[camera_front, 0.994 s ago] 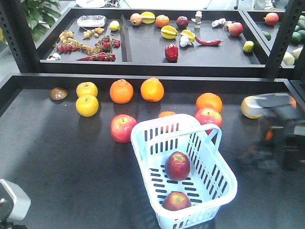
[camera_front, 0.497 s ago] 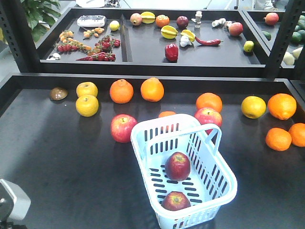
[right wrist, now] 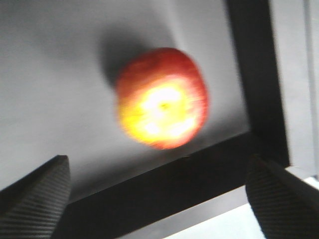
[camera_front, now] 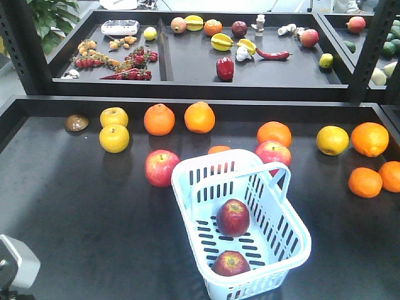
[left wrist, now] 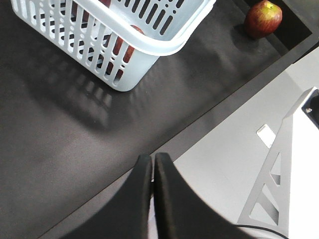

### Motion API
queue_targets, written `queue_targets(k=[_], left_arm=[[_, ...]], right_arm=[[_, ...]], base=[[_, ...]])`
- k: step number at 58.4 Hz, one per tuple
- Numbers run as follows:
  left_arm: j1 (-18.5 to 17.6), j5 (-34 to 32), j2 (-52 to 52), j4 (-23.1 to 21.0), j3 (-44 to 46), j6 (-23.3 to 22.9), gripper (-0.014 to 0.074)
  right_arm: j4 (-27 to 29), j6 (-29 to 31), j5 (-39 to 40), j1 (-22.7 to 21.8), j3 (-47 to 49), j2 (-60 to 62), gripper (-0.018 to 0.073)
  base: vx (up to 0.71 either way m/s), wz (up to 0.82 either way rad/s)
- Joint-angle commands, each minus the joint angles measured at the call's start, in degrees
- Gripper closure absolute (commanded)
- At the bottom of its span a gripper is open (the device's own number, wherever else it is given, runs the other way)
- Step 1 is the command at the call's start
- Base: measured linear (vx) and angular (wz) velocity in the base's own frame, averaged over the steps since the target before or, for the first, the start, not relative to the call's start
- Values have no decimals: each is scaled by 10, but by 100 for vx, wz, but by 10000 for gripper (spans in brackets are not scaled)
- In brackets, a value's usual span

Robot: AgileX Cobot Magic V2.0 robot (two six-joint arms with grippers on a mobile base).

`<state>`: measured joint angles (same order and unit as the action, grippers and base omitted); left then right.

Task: Pick three apples into basket with both arms
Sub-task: 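Reach the right gripper down and grasp a third red apple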

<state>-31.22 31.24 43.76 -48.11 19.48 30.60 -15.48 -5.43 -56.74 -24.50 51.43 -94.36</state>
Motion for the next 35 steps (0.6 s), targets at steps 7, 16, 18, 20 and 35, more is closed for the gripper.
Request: queue_targets(k=[7,16,18,20,35], left_arm=[[-3,-19,-2,-21,14,-1,602],[-3,-19,-2,-21,14,-1,602],[-3,-19,-2,-21,14,-1,602],[-3,-19,-2,-21,14,-1,602],[-3,-19,-2,-21,14,-1,602]], right_arm=[[-34,-14,17,-3,16,-15,-138],[-40,-17,24,-3,16,-34,-102],[-40,-16,27,-3,16,-38,-95],[-40,-16,31,-3,16,-40,-90],[-46,-21,52,-3,16,-57,-69]], base=[[0,0],[0,0],[0,0],[0,0],[0,0]])
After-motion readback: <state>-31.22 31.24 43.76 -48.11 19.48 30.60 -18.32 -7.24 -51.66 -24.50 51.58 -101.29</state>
